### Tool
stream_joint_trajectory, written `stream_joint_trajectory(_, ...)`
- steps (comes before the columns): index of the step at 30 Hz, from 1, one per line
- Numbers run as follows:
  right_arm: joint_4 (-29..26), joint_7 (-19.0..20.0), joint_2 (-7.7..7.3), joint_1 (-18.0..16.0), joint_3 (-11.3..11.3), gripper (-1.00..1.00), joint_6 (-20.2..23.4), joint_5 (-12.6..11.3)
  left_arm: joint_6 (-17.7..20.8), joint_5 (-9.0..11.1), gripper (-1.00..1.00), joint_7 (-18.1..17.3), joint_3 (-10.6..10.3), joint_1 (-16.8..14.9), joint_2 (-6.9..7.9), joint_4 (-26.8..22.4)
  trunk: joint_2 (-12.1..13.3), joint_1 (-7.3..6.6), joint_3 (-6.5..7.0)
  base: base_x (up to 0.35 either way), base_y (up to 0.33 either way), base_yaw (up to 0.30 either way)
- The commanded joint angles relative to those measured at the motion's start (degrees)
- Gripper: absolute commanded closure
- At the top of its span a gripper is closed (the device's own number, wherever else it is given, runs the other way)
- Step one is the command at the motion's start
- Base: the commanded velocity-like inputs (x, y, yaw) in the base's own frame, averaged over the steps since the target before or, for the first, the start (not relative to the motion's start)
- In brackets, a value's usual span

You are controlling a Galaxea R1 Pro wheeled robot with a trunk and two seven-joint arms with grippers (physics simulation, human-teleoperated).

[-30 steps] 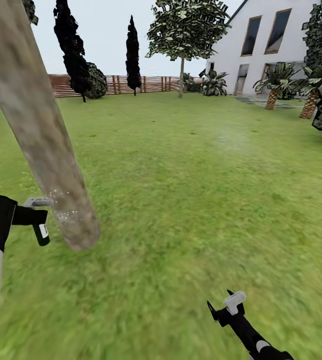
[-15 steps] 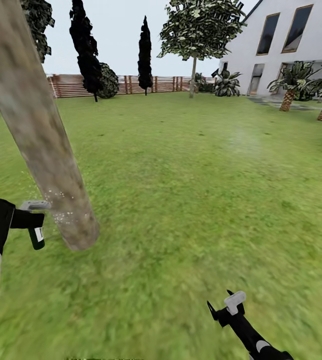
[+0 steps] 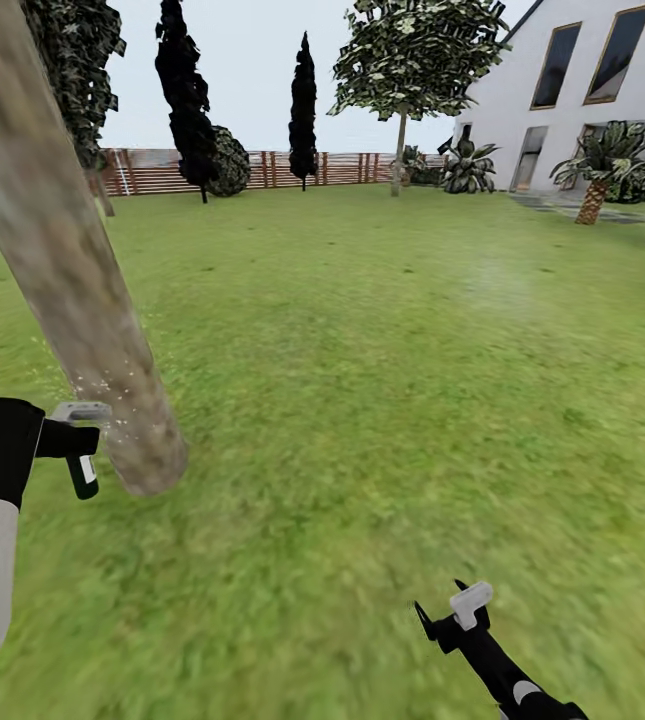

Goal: In the garden, pick up the pesticide atomizer on the floor and spray pesticide onto both trees until each tree trunk is fully covered.

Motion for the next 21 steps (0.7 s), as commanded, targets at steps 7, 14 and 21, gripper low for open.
stream_joint_trajectory(7, 0.01, 0.53, 0.02, -0.02, -0.49, -1.0, -0.13, 0.0, 0.08, -0.68, 1.0, -0.34, 0.13, 1.22, -0.04, 1.26, -0.02, -0.01, -0.05, 0.072, -0.162, 0.193)
stream_joint_trajectory(14, 0.01, 0.53, 0.0, -0.03, -0.49, -1.0, -0.12, 0.0, -0.31, -0.75, 1.0, 2.89, 0.13, 1.88, -2.5, 1.57, -0.02, -0.01, -0.05, 0.088, -0.11, 0.162)
stream_joint_trajectory(21, 0.01, 0.53, 0.0, 0.0, -0.49, -1.0, -0.14, 0.0, -0.53, -0.69, 1.0, 4.49, 3.77, 1.88, -2.77, 0.64, -0.02, -0.01, -0.05, 0.255, -0.159, 0.002)
